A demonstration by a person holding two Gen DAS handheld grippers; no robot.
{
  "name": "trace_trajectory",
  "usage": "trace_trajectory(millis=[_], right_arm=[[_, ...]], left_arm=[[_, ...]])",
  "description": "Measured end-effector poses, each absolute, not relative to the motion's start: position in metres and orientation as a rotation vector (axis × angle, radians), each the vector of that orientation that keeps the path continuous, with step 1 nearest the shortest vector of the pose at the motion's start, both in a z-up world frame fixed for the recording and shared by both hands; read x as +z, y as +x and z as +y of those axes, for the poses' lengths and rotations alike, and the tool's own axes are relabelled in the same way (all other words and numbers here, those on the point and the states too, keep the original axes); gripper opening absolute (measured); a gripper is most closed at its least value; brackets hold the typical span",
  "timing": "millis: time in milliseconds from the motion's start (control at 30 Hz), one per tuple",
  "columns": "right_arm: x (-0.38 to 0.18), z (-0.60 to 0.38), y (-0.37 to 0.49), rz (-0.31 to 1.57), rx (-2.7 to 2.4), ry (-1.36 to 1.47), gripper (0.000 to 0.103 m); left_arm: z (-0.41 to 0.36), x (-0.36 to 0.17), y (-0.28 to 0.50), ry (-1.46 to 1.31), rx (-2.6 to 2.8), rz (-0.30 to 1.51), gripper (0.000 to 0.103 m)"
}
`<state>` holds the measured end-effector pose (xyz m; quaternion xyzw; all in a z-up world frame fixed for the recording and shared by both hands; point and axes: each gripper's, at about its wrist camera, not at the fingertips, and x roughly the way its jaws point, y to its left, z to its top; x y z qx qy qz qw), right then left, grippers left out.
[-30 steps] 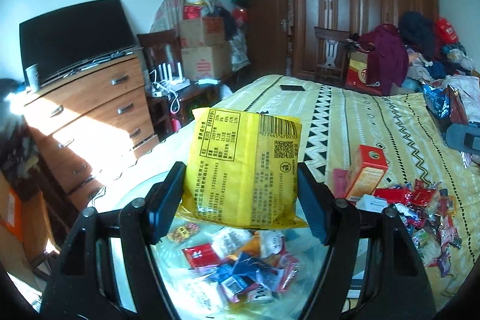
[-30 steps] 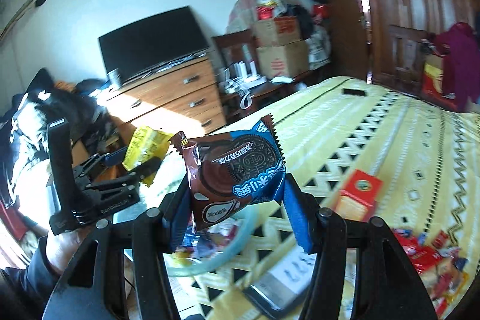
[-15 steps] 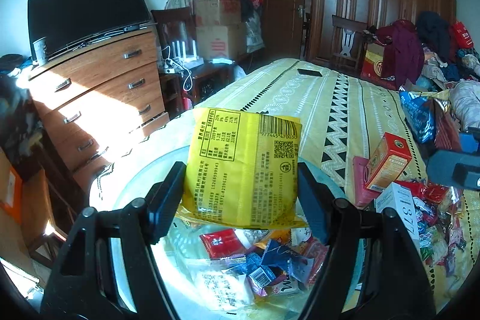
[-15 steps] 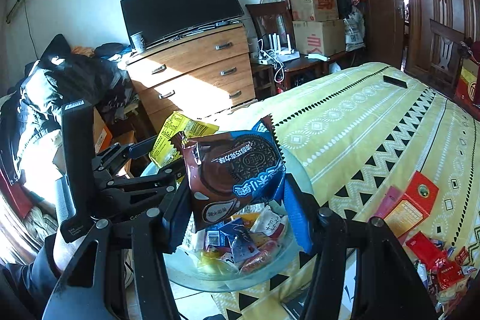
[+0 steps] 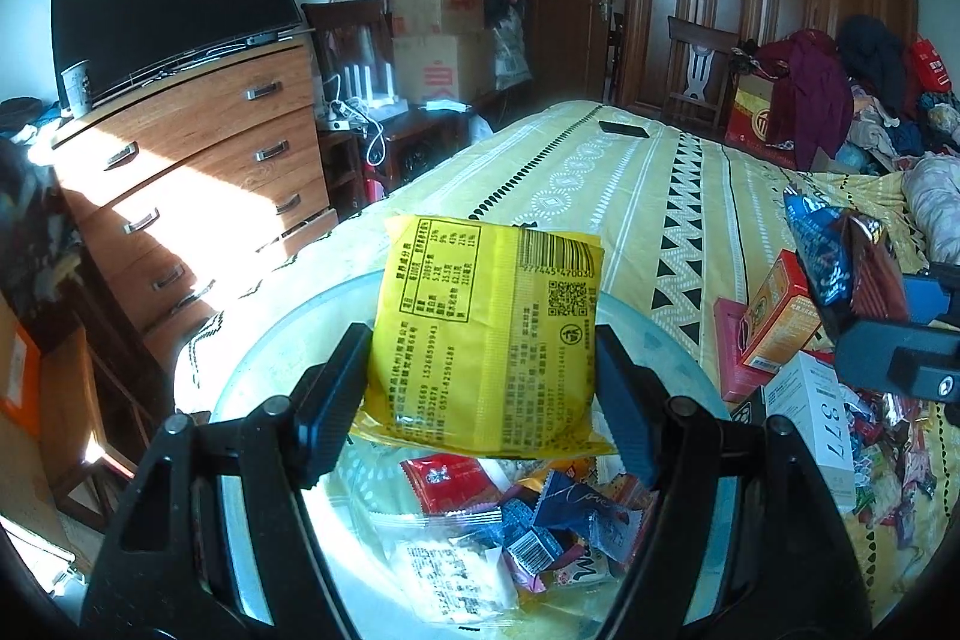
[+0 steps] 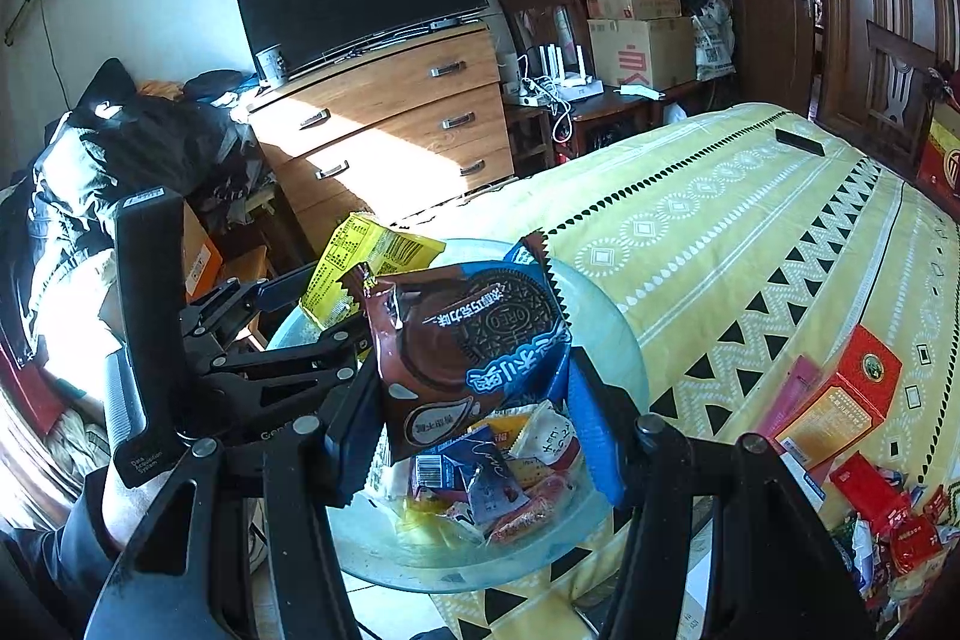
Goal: Organize snacks
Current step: 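Open both tools to drop the cookie packet and yellow bag into the bowl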
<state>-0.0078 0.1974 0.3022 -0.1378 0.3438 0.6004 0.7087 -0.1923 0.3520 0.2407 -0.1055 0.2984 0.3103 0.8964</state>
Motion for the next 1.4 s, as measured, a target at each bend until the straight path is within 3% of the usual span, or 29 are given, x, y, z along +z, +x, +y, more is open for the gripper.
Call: trace_trajectory(millis=[1400], right_arm=[[0.301,0.2,-0.011,0.769,1.331,-0.304,0.061]], left_arm=[[0.365,0.23,-0.194,-0.221,0.637,0.635,0.073]])
